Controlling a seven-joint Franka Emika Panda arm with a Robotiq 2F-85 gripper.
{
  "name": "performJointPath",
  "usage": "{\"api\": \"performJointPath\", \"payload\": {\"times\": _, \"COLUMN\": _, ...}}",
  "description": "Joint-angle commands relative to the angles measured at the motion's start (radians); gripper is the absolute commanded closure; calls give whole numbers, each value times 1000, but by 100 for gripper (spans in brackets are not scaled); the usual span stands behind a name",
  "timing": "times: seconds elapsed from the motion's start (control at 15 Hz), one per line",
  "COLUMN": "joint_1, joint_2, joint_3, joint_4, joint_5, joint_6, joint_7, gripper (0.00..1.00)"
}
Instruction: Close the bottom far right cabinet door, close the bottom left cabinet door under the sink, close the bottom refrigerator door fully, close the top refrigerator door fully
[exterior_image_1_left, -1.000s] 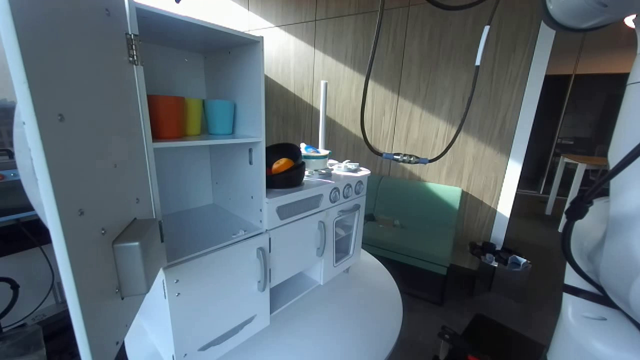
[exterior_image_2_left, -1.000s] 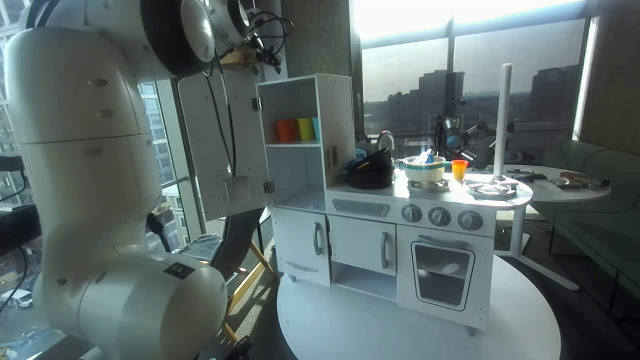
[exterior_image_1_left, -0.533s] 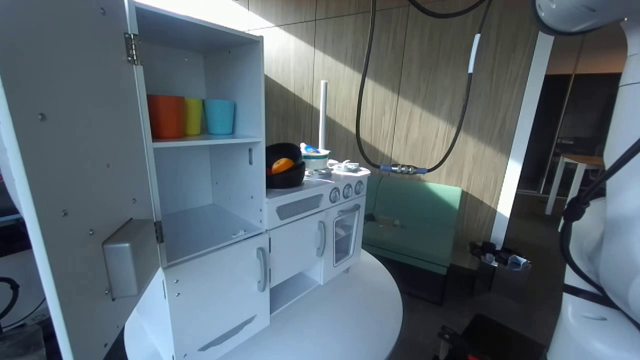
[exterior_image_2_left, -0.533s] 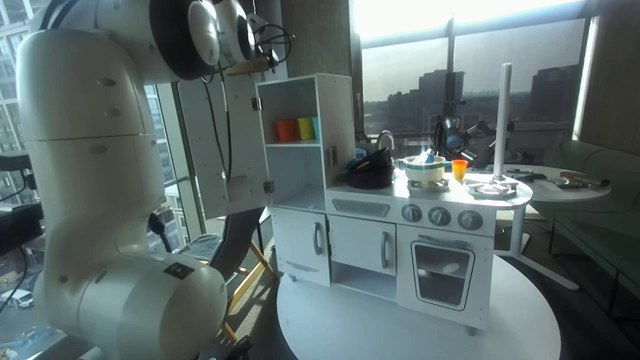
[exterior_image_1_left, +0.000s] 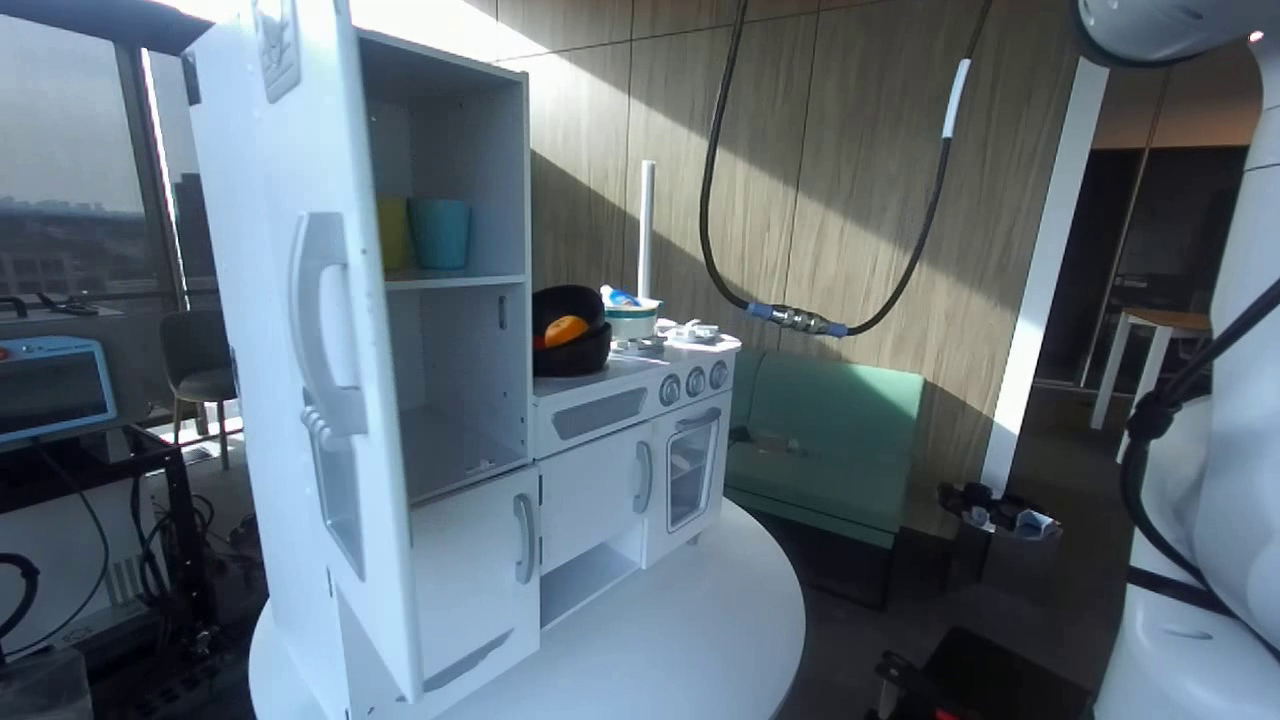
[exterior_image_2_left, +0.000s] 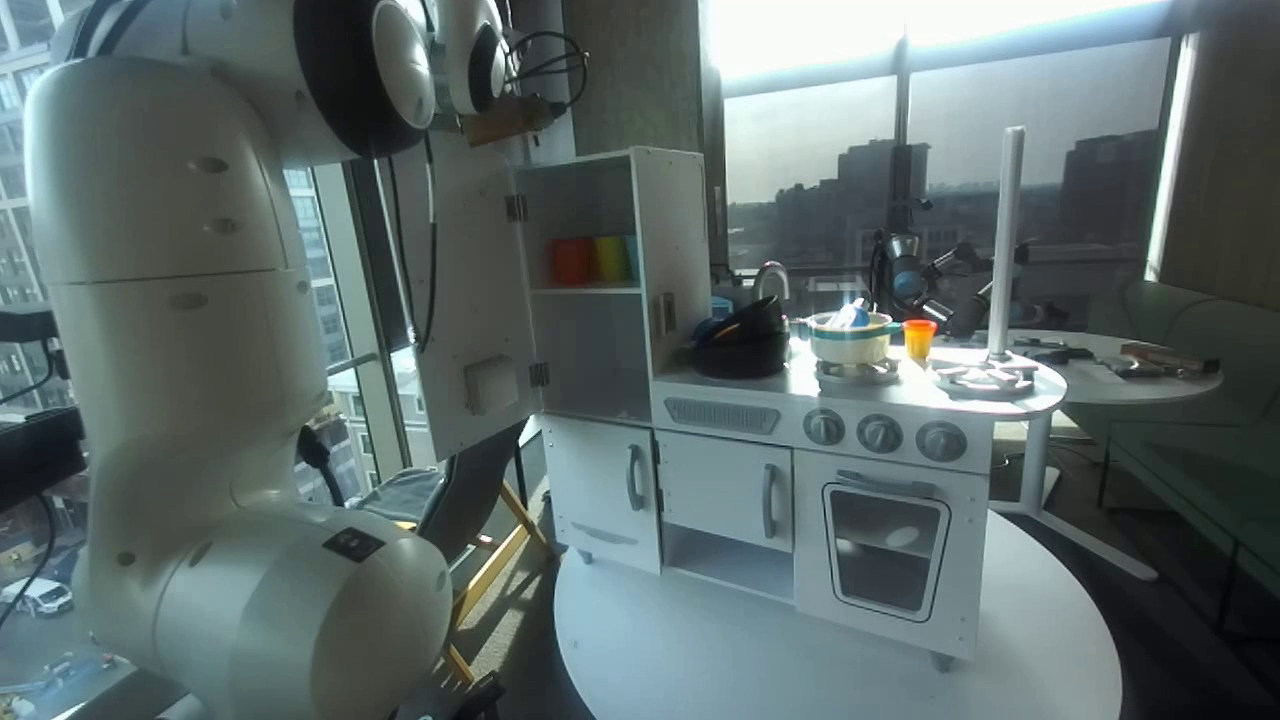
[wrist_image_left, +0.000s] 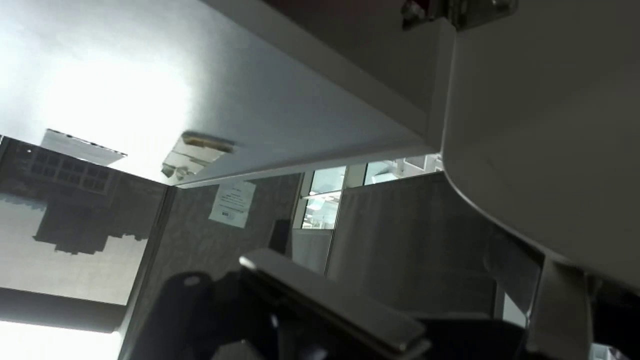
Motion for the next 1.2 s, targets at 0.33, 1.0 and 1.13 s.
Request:
{"api": "performJointPath", "payload": {"times": 0.33, "joint_1": -37, "joint_2": -47, "joint_3": -55, "joint_4": -4, "joint_5": -382, "joint_6": -7, "joint_7": -42, "gripper": 0}}
{"api": "performJointPath", "payload": {"times": 1.0, "joint_1": -1, "joint_2": -80, "joint_3": -49, "joint_4": 24, "joint_5": -821, "joint_6": -179, "joint_7": 114, "gripper": 0}}
{"api": "performJointPath", "payload": {"times": 1.13, "joint_1": -1, "joint_2": -86, "joint_3": -47, "joint_4": 32, "joint_5": -903, "joint_6": -249, "joint_7": 118, "gripper": 0}}
